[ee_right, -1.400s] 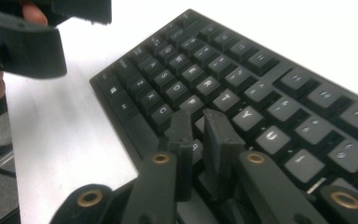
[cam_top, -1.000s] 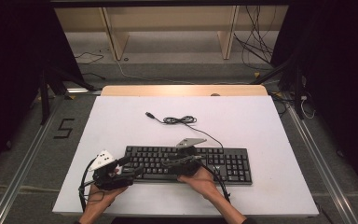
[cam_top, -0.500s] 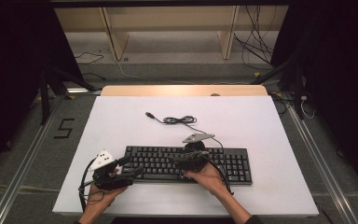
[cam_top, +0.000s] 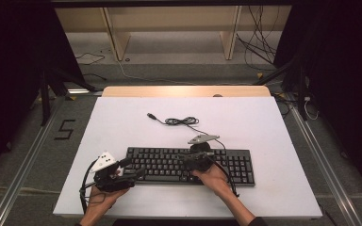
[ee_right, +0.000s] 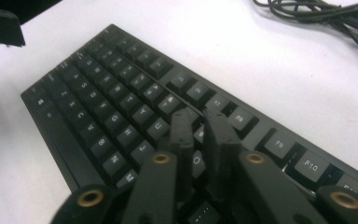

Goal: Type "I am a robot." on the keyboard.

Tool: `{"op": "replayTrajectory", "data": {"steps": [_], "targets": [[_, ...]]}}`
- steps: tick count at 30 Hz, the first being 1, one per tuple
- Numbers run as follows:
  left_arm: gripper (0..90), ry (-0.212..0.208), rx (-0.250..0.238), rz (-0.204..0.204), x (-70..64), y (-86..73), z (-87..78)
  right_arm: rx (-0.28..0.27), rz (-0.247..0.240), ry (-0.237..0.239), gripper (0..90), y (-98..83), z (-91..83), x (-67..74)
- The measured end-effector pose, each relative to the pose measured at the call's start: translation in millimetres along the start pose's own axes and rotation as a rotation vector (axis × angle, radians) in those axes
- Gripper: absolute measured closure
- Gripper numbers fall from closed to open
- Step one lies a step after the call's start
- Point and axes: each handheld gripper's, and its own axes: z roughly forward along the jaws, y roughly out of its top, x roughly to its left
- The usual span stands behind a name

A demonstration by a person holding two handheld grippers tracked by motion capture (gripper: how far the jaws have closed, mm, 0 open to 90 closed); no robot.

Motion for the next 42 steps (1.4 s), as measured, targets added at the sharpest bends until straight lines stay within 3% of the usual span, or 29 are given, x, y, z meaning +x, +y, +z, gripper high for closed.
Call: {"op": "replayTrajectory", "data": {"steps": [14,42], "targets": [[27.0,0.0,-0.001,0.003,0.0,0.0,-0.2,0.041,-0.008,-0.004,90.0,-4.8,7.1,0.7],[27.0,0.003,0.0,0.003,0.0,-0.3,0.2,0.068,-0.016,-0.01,90.0,-10.4,12.7,1.3]]}}
